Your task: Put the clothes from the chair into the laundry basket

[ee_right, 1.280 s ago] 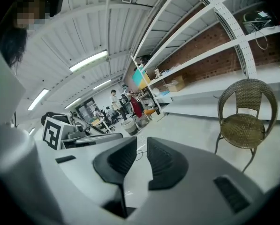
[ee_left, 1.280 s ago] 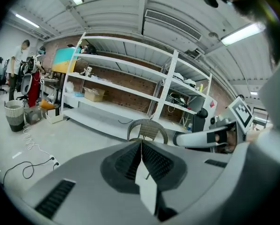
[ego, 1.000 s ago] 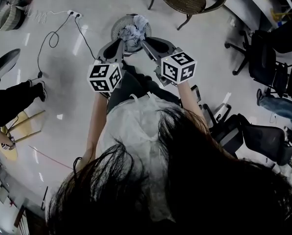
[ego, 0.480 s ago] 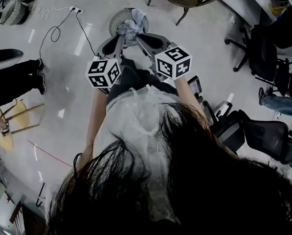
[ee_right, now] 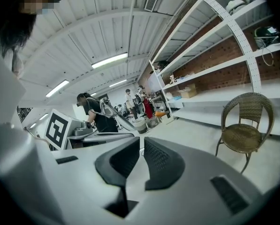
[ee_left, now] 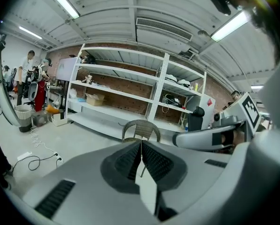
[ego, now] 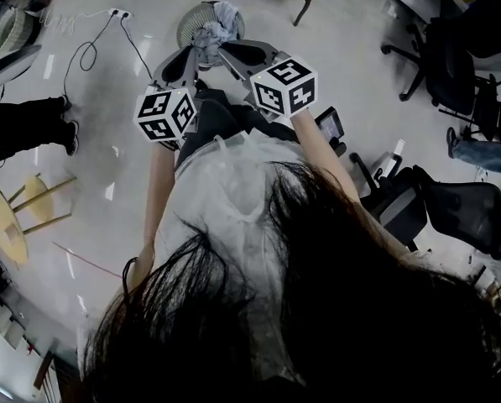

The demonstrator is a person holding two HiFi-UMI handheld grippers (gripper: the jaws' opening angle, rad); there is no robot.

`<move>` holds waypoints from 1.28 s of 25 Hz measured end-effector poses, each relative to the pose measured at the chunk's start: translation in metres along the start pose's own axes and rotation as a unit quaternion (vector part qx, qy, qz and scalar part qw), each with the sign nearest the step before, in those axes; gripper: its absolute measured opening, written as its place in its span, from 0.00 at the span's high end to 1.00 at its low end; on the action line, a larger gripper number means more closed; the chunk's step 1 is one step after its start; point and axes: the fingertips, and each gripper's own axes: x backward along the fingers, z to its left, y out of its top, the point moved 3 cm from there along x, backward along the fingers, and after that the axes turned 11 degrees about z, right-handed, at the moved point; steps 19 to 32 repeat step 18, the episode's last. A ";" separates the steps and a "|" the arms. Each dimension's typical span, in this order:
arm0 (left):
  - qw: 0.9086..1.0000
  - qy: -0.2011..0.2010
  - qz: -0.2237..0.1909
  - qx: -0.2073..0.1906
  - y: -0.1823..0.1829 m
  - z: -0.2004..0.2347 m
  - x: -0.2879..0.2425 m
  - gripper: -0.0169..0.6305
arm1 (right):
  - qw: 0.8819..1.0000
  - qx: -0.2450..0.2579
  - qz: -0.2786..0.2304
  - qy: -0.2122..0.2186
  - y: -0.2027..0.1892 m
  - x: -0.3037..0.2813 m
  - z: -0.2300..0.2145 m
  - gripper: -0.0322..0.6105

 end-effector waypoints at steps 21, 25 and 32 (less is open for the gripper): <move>1.000 0.005 0.006 0.004 -0.015 0.003 0.005 0.94 | 0.999 0.030 0.016 0.004 -0.009 -0.006 0.014 0.88; 1.000 0.005 0.006 0.004 -0.015 0.003 0.005 0.94 | 0.999 0.030 0.016 0.004 -0.009 -0.006 0.014 0.88; 1.000 0.005 0.006 0.004 -0.015 0.003 0.005 0.94 | 0.999 0.030 0.016 0.004 -0.009 -0.006 0.014 0.88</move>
